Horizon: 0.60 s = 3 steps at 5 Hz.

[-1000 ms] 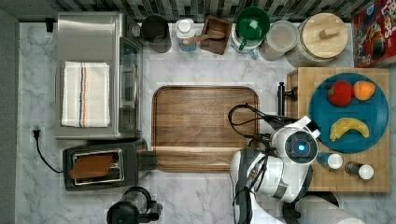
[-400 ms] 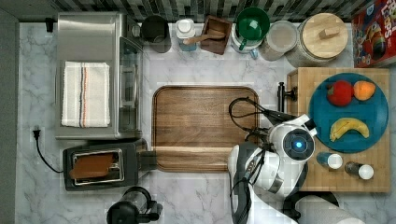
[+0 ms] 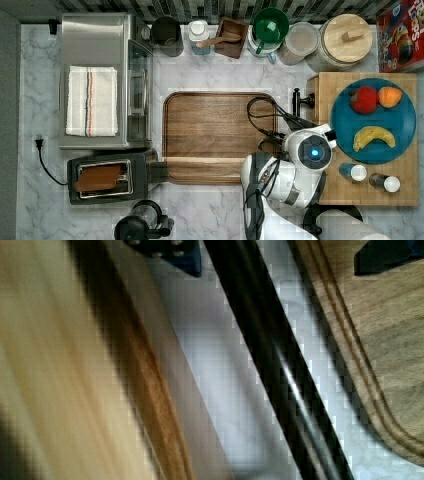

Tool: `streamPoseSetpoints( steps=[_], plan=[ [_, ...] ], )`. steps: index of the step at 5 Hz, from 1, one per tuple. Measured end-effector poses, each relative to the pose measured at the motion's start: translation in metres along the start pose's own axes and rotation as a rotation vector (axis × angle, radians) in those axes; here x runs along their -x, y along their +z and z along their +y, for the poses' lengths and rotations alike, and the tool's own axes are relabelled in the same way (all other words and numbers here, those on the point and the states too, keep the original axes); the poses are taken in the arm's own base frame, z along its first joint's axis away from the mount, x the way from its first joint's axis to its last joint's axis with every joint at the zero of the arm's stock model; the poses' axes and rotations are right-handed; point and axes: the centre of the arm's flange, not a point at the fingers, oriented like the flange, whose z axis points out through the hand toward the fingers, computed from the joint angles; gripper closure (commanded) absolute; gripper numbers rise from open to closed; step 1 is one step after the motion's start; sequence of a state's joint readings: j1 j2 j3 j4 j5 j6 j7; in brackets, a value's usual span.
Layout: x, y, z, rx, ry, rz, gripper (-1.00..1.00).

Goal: Open the drawer.

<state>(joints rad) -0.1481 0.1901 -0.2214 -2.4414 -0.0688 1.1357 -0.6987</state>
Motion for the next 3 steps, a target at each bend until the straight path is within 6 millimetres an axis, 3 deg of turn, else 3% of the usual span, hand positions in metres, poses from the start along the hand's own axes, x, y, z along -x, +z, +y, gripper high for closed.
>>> streamPoseSetpoints(
  steps=[1, 3],
  plan=[
    [0.004, 0.001, -0.022, -0.003, -0.005, -0.005, -1.0],
    [0.023, 0.0, -0.091, -0.002, -0.147, -0.008, -1.0]
  ],
)
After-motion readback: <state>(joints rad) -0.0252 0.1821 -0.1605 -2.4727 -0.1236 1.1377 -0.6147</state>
